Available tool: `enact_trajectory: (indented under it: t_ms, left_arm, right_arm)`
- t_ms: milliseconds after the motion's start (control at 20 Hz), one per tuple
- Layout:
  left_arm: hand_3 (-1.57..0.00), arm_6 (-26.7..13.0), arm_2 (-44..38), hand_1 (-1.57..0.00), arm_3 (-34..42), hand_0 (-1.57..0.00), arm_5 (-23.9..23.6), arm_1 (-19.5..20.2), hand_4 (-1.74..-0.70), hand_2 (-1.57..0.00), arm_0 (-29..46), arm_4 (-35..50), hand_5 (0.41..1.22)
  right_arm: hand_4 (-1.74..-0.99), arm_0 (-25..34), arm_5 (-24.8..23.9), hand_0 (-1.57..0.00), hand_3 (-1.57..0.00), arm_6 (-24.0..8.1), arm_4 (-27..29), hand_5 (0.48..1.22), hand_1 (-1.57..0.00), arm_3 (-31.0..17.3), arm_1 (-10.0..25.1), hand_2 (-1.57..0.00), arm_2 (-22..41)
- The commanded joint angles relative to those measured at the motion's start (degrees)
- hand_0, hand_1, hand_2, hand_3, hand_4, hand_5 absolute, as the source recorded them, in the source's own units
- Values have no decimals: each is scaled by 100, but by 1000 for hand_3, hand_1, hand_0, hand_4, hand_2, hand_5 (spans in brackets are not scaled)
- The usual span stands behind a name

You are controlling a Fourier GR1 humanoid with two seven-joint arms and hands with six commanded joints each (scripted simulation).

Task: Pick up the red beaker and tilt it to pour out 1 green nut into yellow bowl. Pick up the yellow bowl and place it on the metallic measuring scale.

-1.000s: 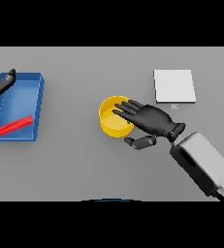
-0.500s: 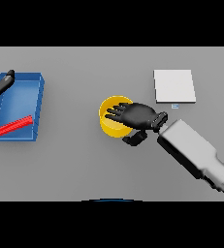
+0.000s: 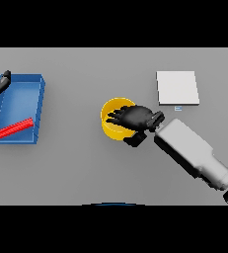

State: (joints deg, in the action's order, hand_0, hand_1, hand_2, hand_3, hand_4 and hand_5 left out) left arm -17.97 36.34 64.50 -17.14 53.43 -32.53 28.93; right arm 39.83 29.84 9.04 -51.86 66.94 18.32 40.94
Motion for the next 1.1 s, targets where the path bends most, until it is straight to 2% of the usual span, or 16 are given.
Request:
enact_trajectory:
  t_ms: [0, 50, 100, 150, 250, 300, 400, 450, 600, 650, 800, 900, 1050]
  left_arm:
    - [1, 32, -9, 1, -5, 1, -3, -4, -713, 1, 28, 12, 686]
    - [1, 46, 13, 1, 41, 1, -33, -9, -712, 1, 52, -6, 689]
    - [1, 81, -11, 1, -36, 1, 10, -8, -714, 1, 22, -2, 691]
    - [1, 97, -36, 1, 14, 1, 19, 37, -716, 1, 50, 29, 692]
    - [1, 51, -2, 1, 59, 1, 11, 9, -719, 1, 32, 21, 692]
    - [1, 103, 2, 1, 36, 1, 28, 0, -719, 1, 40, 9, 693]
    - [1, 48, -35, 1, 97, 1, 39, 53, -724, 1, 19, 59, 696]
    - [1, 34, -34, 1, 32, 1, 32, 37, -725, 1, 19, 48, 699]
    - [1, 60, 7, 1, -22, 1, 53, -6, -722, 1, -27, -10, 695]
    - [1, 64, 33, 1, 41, 1, 69, 0, -719, 1, 12, -6, 697]
    - [1, 43, 33, 1, 84, 1, 66, 34, -717, 1, 13, -8, 693]
    - [1, 95, 18, 1, 84, 1, 85, 49, -717, 1, 80, 21, 695]
    - [1, 91, 9, 1, 99, 1, 83, 74, -723, 1, 90, 27, 694]
  right_arm:
    - [-1336, -8, 29, -3, -43, -22, -3, 810, -16, 4, 3, -19, 6]
    - [-1360, 0, 30, -110, -96, -138, -41, 842, -97, -40, -94, -86, 36]
    - [-1387, 12, 8, -287, -173, -74, -50, 873, -236, -87, -76, -176, 41]
    - [-1420, 19, 42, -544, -262, -39, -71, 943, -473, -71, -54, -310, 81]
    - [-1512, 50, -30, -914, -456, 103, -81, 1043, -869, -125, -56, -695, 119]
    - [-1552, 59, -80, -1045, -574, 213, -42, 1079, -1009, -170, -33, -870, 109]
    - [-1614, 80, -89, -1235, -834, 413, 11, 1130, -1211, -169, 14, -1122, 76]
    - [-1640, 35, -67, -1302, -941, 309, -9, 1148, -1283, -63, 40, -1164, 88]
    - [-1689, 60, -192, -1433, -1183, 326, -49, 1184, -1424, -93, 41, -1240, 107]
    - [-1699, 45, -252, -1461, -1218, 418, -49, 1191, -1453, -102, 98, -1264, 73]
    - [-1720, 19, -317, -1515, -1285, 285, -24, 1206, -1511, -75, 31, -1314, 9]
    - [-1727, 6, -159, -1535, -1323, 307, 99, 1211, -1532, 109, 150, -1327, -106]
    - [-1734, 45, 47, -1553, -1317, 142, 254, 1216, -1551, 346, 266, -1344, -337]
